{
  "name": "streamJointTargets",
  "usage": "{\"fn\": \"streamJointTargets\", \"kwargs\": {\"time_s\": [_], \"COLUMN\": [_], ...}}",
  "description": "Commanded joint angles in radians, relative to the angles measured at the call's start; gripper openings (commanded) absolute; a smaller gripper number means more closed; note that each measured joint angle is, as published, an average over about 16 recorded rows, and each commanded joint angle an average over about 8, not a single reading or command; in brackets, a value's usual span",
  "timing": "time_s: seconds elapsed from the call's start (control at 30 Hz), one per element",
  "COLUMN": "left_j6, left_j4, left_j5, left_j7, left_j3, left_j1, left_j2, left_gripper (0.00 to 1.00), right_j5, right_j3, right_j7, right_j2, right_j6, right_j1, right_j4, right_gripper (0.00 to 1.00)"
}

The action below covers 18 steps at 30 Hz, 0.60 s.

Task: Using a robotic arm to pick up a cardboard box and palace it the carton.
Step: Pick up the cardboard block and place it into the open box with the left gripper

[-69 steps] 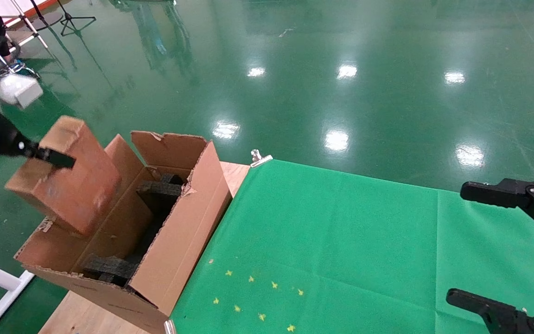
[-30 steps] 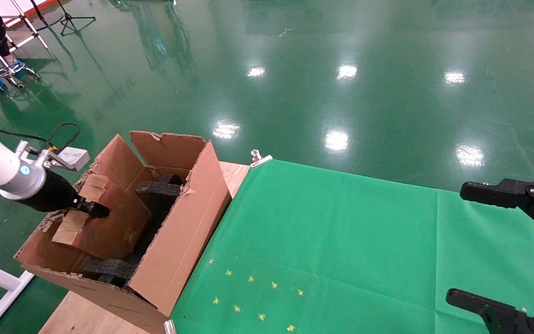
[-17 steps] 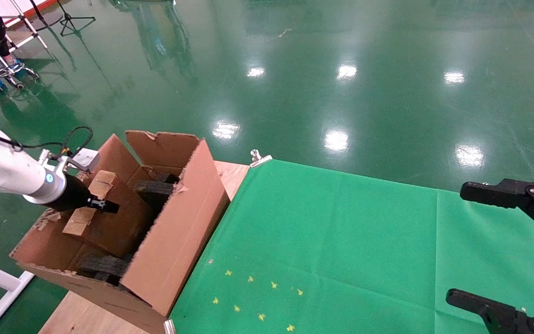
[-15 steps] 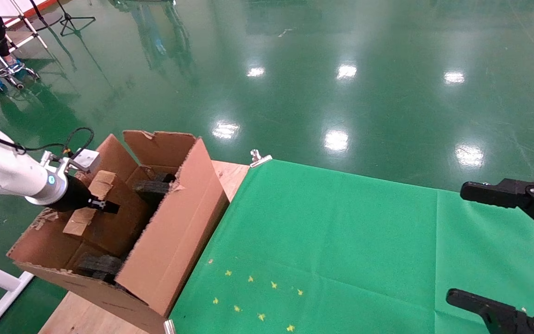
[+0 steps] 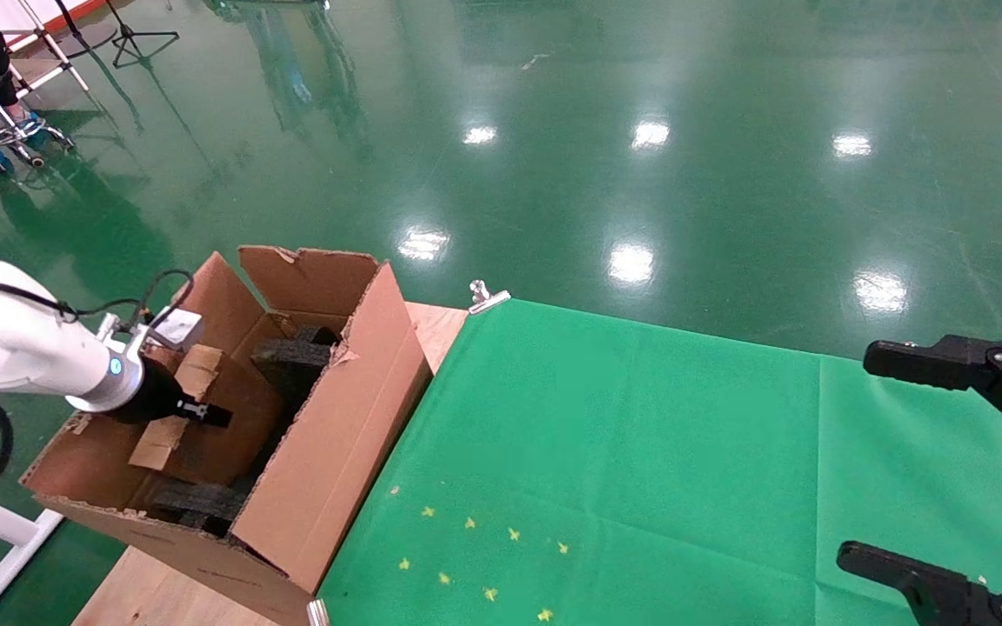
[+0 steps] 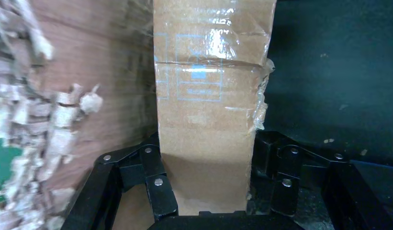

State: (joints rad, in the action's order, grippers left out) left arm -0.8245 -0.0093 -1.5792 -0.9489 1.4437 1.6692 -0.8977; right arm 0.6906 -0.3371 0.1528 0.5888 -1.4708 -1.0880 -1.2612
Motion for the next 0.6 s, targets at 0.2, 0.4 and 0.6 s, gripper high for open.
{"fn": "streamJointTargets", "kwargs": {"time_s": [0.2,0.4,0.6], "left_j6": [0.021,0.029,0.033], "left_j4": [0.012,0.023,0.026], "left_j5": [0.005,0.005,0.005], "left_j7": [-0.015,-0.035,-0.041], "left_j3": [-0.003,-0.003,-0.001], "left_j1": [-0.031,-0.045,-0.051], "left_j2": [-0.011,-0.020,-0.025], "left_gripper": [0.00,0.51,1.00], "right_j5": [0.000,0.000,0.000], "right_j3": [0.000,0.000,0.000], "right_j7": [0.000,0.000,0.000], "right_j2": [0.000,0.000,0.000], "right_j6": [0.000,0.000,0.000], "right_j1": [0.000,0.000,0.000], "right_j4": [0.000,0.000,0.000], "right_gripper": [1.00,1.00,1.00]}}
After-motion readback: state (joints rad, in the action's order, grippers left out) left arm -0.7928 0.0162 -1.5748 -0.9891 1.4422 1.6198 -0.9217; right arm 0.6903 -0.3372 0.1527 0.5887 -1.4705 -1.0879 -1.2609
